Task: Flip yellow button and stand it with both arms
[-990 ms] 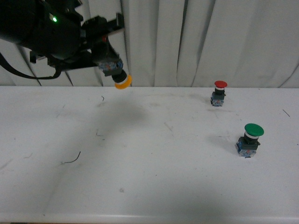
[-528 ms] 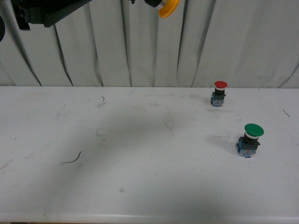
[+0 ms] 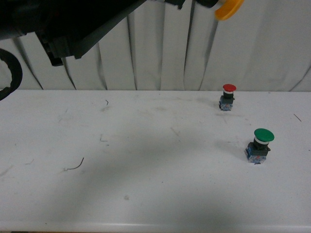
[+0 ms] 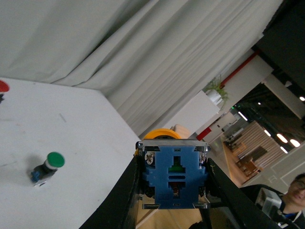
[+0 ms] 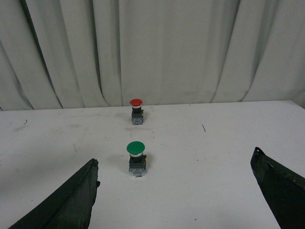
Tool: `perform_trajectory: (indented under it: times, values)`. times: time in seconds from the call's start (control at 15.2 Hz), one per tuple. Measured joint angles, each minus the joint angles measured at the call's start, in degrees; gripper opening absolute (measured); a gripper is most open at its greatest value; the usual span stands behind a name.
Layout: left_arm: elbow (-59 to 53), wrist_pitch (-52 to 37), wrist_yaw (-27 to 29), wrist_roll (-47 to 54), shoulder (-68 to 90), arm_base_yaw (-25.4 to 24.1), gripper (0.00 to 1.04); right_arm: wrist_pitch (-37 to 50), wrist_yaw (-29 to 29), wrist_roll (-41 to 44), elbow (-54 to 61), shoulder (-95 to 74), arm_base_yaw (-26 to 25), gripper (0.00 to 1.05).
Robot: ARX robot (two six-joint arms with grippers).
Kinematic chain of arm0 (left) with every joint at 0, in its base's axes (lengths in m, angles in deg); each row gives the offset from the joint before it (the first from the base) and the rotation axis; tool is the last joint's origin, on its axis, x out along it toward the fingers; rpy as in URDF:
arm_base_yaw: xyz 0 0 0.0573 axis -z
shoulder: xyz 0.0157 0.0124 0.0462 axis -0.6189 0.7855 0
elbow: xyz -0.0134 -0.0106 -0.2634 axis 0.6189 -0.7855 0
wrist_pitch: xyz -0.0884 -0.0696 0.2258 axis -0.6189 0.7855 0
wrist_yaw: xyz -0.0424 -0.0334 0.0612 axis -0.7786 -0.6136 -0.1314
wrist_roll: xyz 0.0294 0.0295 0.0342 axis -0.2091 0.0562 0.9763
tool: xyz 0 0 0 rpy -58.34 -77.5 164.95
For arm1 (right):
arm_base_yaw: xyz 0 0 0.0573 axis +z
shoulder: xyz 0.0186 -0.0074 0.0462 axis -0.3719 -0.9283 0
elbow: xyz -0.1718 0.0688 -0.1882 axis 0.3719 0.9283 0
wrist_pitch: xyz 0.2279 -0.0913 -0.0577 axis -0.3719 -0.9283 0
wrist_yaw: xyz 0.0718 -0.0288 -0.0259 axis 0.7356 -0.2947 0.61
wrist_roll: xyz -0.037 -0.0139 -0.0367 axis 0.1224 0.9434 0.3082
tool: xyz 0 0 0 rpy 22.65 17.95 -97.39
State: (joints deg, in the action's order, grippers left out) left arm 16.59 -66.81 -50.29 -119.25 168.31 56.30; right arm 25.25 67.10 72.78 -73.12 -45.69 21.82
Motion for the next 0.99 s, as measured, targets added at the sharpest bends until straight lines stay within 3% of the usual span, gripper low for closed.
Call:
perform_trajectory:
  times: [0.13, 0.66, 0.86, 0.99]
  values:
    - [0.02, -4.26, 1.38, -3.93, 1.62, 0.92, 0.32, 0.0, 0.0, 0.0, 0.0, 0.0, 0.0, 0.98]
    - [2.01, -6.16, 5.49, -8.46, 8.66, 3.3, 0.32, 1.14, -0.44, 0.04, 0.02, 0.0, 0.0, 0.98]
    - [2.03, -5.97, 6.25, -8.41, 9.11, 3.61, 0.32, 24.44, 6.58, -1.14, -0.74, -18.4, -8.79, 0.98]
    - [2.29, -6.14, 6.78, -8.44, 9.64, 3.34, 0.32, 42.16, 9.9, -3.98, -5.55, -36.33, -9.77, 0.98]
